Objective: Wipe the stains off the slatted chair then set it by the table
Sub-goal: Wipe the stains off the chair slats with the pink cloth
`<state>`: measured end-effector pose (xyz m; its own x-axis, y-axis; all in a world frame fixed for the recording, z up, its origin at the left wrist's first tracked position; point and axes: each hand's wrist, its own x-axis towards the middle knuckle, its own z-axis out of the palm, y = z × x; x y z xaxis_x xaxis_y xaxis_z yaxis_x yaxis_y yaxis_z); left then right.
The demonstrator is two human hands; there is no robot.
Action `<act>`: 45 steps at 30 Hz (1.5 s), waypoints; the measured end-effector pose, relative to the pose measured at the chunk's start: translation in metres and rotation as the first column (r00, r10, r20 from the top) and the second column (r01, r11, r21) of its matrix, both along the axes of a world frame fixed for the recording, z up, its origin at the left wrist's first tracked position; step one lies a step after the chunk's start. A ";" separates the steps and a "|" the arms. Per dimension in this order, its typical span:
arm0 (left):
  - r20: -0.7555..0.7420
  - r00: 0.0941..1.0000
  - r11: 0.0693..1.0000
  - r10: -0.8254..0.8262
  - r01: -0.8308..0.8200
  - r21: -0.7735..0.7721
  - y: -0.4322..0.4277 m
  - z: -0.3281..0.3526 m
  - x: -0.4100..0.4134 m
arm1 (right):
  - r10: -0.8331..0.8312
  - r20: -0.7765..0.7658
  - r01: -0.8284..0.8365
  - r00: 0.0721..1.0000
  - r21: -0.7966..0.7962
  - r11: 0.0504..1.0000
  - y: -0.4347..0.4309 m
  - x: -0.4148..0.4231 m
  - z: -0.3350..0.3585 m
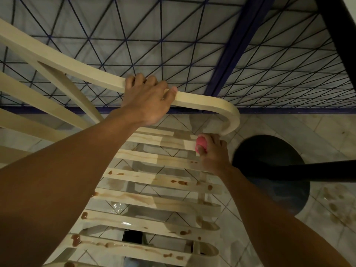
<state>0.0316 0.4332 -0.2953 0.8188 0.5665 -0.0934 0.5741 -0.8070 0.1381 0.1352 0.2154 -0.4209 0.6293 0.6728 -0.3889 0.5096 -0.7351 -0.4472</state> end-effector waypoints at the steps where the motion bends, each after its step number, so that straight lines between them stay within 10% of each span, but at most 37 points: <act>1: 0.002 1.000 1.000 0.001 -0.001 0.001 0.000 0.000 0.000 | 0.003 0.019 -0.003 1.000 -0.009 1.000 0.002 -0.002 -0.001; 32: 0.164 0.974 0.985 -0.156 0.165 -0.042 0.026 0.005 -0.031 | 0.196 0.045 -0.191 0.979 -0.103 0.976 0.013 -0.011 0.010; 37: -0.160 0.986 0.952 -0.050 0.095 0.290 0.081 0.018 -0.065 | 0.149 0.043 -0.143 0.988 -0.132 0.981 0.020 -0.014 0.014; 45: -0.039 0.998 0.922 -0.041 0.052 0.384 0.080 0.004 -0.067 | 0.150 0.028 -0.138 0.988 -0.249 0.959 0.050 -0.029 0.008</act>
